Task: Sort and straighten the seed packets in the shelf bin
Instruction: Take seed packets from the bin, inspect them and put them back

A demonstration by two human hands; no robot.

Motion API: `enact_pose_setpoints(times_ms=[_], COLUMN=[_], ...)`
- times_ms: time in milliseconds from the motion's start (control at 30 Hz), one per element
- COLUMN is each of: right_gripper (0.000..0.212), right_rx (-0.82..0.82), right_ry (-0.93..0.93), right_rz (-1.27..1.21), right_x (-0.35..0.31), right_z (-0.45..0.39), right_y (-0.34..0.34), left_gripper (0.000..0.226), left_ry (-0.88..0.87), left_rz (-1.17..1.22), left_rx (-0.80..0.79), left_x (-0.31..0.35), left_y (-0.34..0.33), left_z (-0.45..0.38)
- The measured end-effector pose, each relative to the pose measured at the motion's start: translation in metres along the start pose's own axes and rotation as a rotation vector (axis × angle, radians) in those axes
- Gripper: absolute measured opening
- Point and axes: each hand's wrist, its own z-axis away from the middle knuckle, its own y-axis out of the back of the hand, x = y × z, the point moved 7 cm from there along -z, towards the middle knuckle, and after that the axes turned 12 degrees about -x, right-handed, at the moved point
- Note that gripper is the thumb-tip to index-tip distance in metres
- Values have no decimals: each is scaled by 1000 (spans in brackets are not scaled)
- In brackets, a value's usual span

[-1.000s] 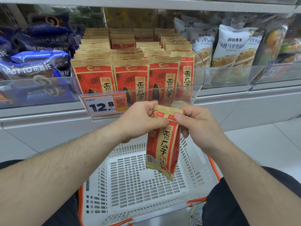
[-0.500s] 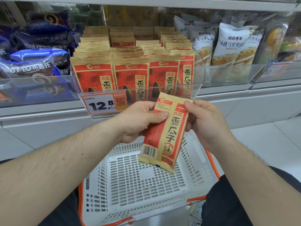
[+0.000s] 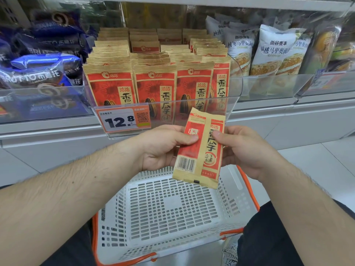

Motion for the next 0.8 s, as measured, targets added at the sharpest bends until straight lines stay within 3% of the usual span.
enact_pose_setpoints(times_ms=[100,200,367,467,567,700,800], right_gripper=[30,25,57,63,58,61,64], right_rx=[-16,-138,-265,-279,-255,-102,-2], right_ry=[-7,-46,-69,-65,-74,-86,-57], right_rz=[6,37,-8,-13,23,239,437], right_x=[1,4,7,8,8,7,3], right_z=[1,5,9,10,10,9,9], right_y=[3,-2,-5,-4,-6,-13,-25], left_gripper=[35,35,51,52,40,17,24], left_ry=[12,16,35,48,49,62,80], left_rz=[35,74,52,58,5,-377,-358], left_rx=[-51,-59,-82,-98,-84,64,8], left_x=[-3,-5,-9,-10,-10,-11,-16], left_y=[-2,-3,-5,-6,-4,6,-1], left_z=[-1,-3,-5,-5,-5,-4,-4])
